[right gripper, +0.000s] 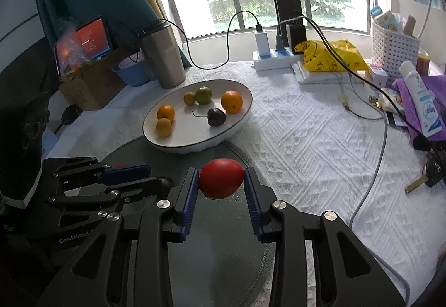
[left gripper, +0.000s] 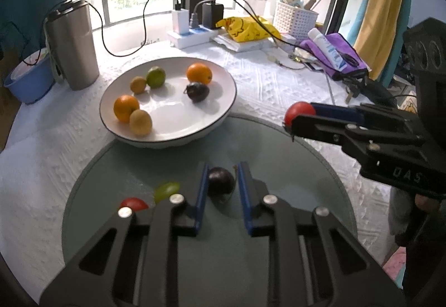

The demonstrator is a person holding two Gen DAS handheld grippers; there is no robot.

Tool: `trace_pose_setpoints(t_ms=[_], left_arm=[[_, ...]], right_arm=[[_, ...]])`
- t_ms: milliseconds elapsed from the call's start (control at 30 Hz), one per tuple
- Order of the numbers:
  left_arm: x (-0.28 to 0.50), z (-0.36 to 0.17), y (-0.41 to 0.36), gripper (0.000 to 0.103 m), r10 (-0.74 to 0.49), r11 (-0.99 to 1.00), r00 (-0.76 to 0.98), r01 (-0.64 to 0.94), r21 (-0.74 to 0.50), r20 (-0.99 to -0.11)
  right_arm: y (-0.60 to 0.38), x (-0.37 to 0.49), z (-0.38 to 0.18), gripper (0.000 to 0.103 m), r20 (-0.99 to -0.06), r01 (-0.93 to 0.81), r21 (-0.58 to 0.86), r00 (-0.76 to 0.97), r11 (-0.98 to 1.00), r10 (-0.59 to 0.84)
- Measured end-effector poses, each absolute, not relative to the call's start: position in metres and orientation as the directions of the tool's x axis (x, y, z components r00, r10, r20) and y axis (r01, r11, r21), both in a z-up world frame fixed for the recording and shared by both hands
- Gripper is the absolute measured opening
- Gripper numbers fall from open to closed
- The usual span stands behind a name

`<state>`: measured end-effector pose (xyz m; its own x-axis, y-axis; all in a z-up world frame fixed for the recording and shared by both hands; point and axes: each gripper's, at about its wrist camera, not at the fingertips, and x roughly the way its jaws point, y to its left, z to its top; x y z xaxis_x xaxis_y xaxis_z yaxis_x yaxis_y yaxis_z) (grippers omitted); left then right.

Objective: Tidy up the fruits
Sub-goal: 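Carry the tomato with the right gripper while the left carries the plum to the bowl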

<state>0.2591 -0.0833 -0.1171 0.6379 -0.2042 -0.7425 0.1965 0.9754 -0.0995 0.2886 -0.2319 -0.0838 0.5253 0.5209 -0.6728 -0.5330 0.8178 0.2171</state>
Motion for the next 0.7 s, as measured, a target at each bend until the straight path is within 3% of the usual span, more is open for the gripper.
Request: trace_pose_setpoints(t_ms=[300,700], left_arm=[[0.270,-0.132,-0.078,0.032,-0.180,0.981,0.613,0.165,-0.099,-0.769],[0.285,-0.138,-0.086,0.032,-0.140,0.982,0.605,0.189,-0.029,-0.784]], right_arm=[[-0.225,0.288,-0.083,0.036,-0.682,-0.545,0.203,0.517,0.814,0.516],[-0.224,0.298,-0.084,0.036,-0.690,-0.537,0.200,0.517,0.820,0.507]])
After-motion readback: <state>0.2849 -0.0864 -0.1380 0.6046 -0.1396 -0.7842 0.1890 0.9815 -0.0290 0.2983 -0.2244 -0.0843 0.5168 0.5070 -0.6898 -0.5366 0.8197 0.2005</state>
